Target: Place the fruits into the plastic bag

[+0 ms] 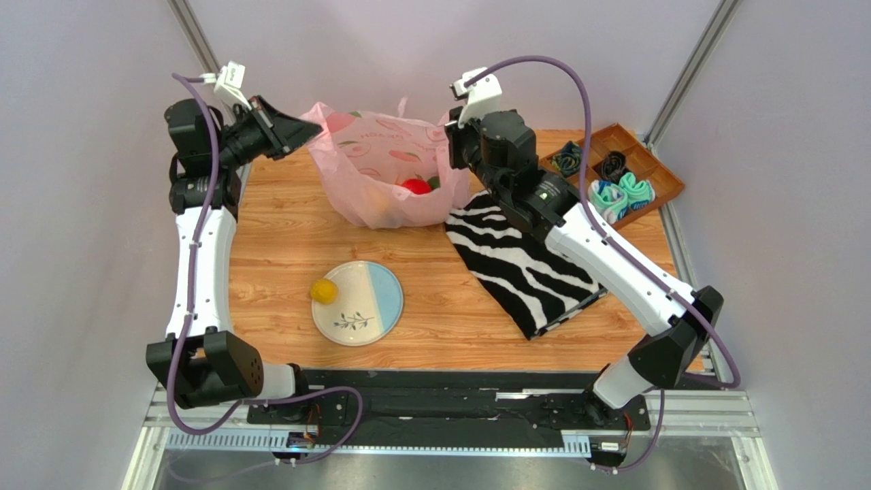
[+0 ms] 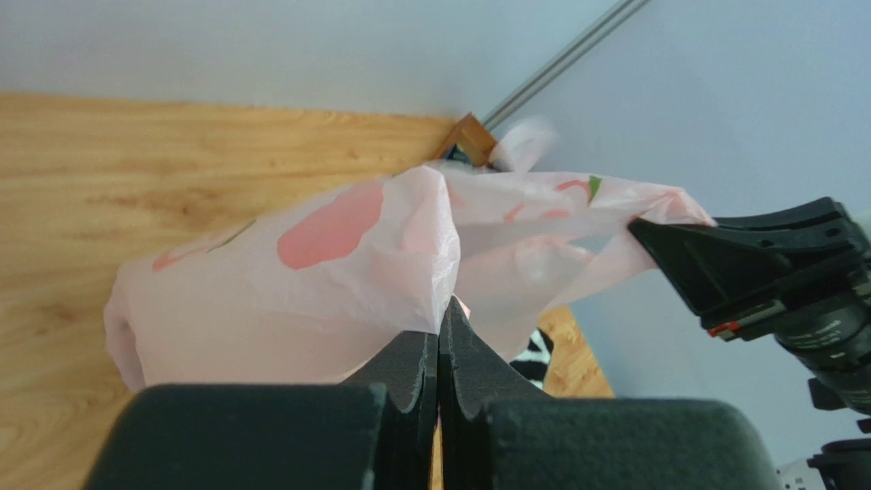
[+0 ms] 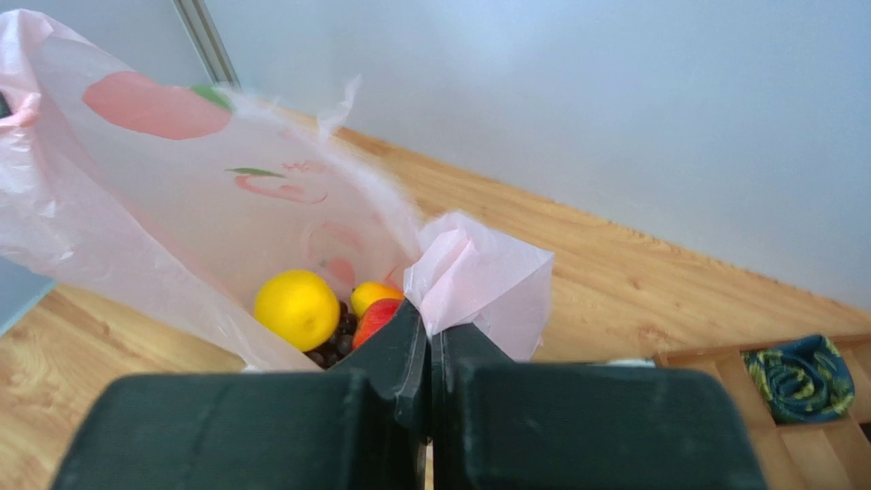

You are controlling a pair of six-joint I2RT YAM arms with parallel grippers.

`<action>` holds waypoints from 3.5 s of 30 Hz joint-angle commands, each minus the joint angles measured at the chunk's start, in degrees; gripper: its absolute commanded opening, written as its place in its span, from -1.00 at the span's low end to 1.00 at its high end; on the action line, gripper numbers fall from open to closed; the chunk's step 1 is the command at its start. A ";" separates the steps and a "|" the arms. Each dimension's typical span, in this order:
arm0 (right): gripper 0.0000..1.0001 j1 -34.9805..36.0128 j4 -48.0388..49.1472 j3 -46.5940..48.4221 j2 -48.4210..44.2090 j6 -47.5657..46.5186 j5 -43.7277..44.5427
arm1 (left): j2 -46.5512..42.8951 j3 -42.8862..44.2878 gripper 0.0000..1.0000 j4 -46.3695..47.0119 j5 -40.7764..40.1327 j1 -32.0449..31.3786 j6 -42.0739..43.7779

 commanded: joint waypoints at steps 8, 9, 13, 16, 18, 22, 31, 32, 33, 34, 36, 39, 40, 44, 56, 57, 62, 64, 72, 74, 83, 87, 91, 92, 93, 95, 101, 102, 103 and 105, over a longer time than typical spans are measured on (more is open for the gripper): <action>-1.00 -1.31 -1.46 2.48 13.57 -1.28 -2.02 | 4.04 -2.65 -1.00 -4.75 -1.08 0.46 7.78; -1.00 -1.23 -1.64 2.30 13.49 -1.28 -2.28 | 4.05 -3.00 -1.00 -6.06 -1.35 0.46 9.26; -0.87 -1.23 -1.72 2.56 12.52 -1.28 -2.37 | 3.08 -5.28 -1.00 -6.51 -2.23 0.46 10.86; -0.59 -1.23 -2.08 2.83 11.21 -1.28 -3.07 | 2.12 -5.90 -1.00 -6.25 -1.96 0.46 10.86; -0.25 -1.23 -2.16 2.56 9.89 -1.28 -3.77 | 1.50 -6.34 -1.00 -5.99 -2.31 0.46 10.86; 0.24 -0.79 -1.91 1.25 5.94 1.70 -5.09 | 0.53 -6.96 -1.00 -5.81 -2.40 0.46 10.86; 0.60 9.93 8.20 -12.28 -7.08 6.42 -4.37 | -0.70 -7.22 -1.00 -6.33 -3.63 0.37 11.56; 0.60 11.07 9.77 -13.16 -6.65 8.28 -6.39 | -0.70 -7.22 -1.00 -6.42 -3.81 0.37 11.74; 0.60 11.69 10.83 -14.91 -6.03 10.39 -10.76 | -0.70 -7.22 -1.00 -6.60 -3.98 0.29 11.83; 0.61 12.48 11.63 -15.27 -4.89 12.85 -12.29 | -0.70 -7.14 -1.00 -6.69 -3.98 0.37 11.92; 0.60 15.20 11.55 -13.71 0.11 14.62 -14.93 | -0.70 -7.22 -1.00 -6.60 -4.16 0.29 11.92; 0.60 18.37 10.40 -10.98 7.82 16.12 -17.82 | -0.70 -7.14 -1.00 -6.95 -4.60 0.11 12.18; 0.61 18.89 10.49 -9.23 9.60 16.38 -18.53 | -0.70 -7.13 -1.00 -6.95 -4.51 0.02 12.27; 0.60 20.22 11.28 -5.35 18.04 18.75 -24.33 | -0.70 -7.22 -1.00 -7.04 -4.51 -0.15 12.27; 0.60 20.57 12.25 3.09 34.57 17.53 -28.13 | -0.70 -7.66 -1.00 -6.34 -4.34 -1.21 11.74; 0.60 20.57 12.25 4.05 35.45 17.27 -27.77 | -0.79 -7.66 -1.00 -6.34 -4.34 -1.30 11.83; 0.60 20.57 13.31 6.43 39.67 13.58 -25.31 | -0.88 -7.66 -1.00 -6.25 -4.25 -1.39 11.74; 0.60 20.66 11.73 8.88 41.08 12.26 -24.61 | -1.05 -7.58 -1.00 -6.25 -4.25 -1.38 11.74; 0.60 20.66 9.53 12.84 46.00 9.27 -21.00 | -1.40 -7.66 -1.00 -6.25 -3.98 -1.47 11.57; 0.59 20.66 9.09 13.29 46.71 9.18 -20.91 | -1.32 -7.57 -1.00 -6.25 -3.90 -1.47 11.48; 0.01 20.66 8.99 12.41 47.15 8.30 -20.30 | -1.32 -7.66 -1.00 -5.98 -3.72 -1.38 11.30; -0.16 20.66 9.35 11.80 46.18 7.33 -19.95 | -1.31 -7.75 -1.00 -5.90 -3.63 -1.38 11.21; -0.28 20.66 10.40 9.34 43.64 7.07 -20.82 | -1.31 -7.66 -1.00 -5.81 -3.72 -1.47 11.21; -0.34 20.66 10.23 8.81 41.37 6.90 -21.35 | -1.31 -7.84 -1.00 -5.90 -3.81 -1.47 11.21; -0.35 20.75 9.88 6.80 39.96 6.63 -22.14 | -1.31 -7.84 -1.00 -5.81 -4.16 -1.39 11.21; -0.38 21.18 10.31 3.46 33.92 5.32 -23.90 | -1.14 -7.84 -1.00 -5.90 -4.42 -1.47 11.21; -0.36 20.84 12.17 -9.64 16.59 2.68 -25.49 | -1.14 -8.01 -1.00 -5.81 -4.51 -1.56 11.21; -0.35 20.57 11.81 -10.44 12.91 2.24 -24.44 | -1.05 -8.01 -1.00 -5.81 -4.51 -1.56 11.30; -0.35 20.22 11.64 -11.05 11.04 1.97 -23.91 | -1.05 -8.01 -1.00 -5.81 -4.60 -1.56 11.21; -0.35 18.56 11.28 -11.15 7.01 1.62 -22.42 | -0.96 -8.01 -1.00 -5.81 -4.60 -1.82 11.30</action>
